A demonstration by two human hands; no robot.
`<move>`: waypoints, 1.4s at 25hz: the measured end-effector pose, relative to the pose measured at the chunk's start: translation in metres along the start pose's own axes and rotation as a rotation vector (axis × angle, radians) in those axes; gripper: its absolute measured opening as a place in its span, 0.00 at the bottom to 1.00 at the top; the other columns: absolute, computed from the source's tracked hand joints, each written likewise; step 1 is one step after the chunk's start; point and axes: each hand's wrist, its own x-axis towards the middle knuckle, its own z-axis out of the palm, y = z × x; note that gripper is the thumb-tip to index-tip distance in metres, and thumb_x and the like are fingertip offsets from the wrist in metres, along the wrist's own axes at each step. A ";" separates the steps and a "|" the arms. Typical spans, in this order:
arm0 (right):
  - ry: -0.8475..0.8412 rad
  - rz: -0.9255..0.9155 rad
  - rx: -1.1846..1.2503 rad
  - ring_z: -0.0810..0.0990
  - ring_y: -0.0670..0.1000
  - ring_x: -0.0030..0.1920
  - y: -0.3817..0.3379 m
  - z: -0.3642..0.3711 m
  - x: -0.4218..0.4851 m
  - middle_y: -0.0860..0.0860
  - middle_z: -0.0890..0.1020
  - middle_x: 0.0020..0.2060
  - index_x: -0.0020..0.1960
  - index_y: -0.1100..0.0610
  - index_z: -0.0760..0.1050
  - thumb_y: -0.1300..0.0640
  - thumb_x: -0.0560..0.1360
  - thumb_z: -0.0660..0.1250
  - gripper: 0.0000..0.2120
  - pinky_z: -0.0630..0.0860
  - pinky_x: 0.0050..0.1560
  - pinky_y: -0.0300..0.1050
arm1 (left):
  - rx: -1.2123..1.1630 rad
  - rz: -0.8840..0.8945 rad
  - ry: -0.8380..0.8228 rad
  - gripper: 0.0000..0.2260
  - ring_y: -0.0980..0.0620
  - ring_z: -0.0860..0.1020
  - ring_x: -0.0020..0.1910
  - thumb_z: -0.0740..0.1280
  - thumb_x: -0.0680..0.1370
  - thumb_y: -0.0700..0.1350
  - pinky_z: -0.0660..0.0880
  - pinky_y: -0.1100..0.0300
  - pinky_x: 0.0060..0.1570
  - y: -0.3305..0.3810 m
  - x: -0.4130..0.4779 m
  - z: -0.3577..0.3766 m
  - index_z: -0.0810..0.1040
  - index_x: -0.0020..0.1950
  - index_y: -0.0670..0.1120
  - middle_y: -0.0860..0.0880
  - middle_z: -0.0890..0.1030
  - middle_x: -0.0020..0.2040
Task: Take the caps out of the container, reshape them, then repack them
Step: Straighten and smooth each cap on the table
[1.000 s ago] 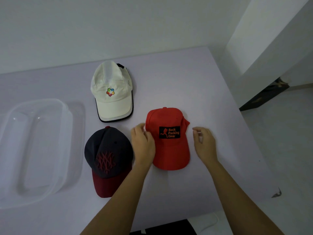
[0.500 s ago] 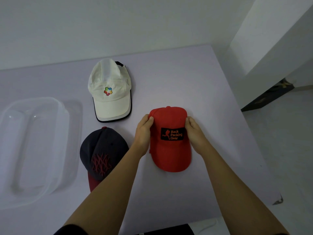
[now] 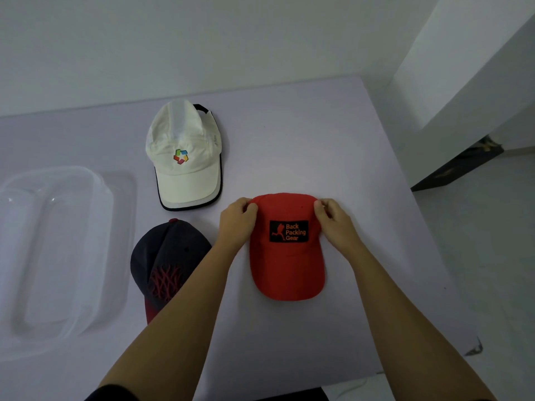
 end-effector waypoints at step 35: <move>0.046 -0.119 0.021 0.71 0.46 0.34 -0.020 0.031 0.005 0.52 0.75 0.34 0.43 0.61 0.73 0.46 0.81 0.51 0.21 0.72 0.38 0.43 | -0.064 0.189 0.112 0.17 0.56 0.64 0.26 0.55 0.82 0.49 0.64 0.66 0.27 0.002 0.006 0.030 0.65 0.34 0.47 0.52 0.67 0.28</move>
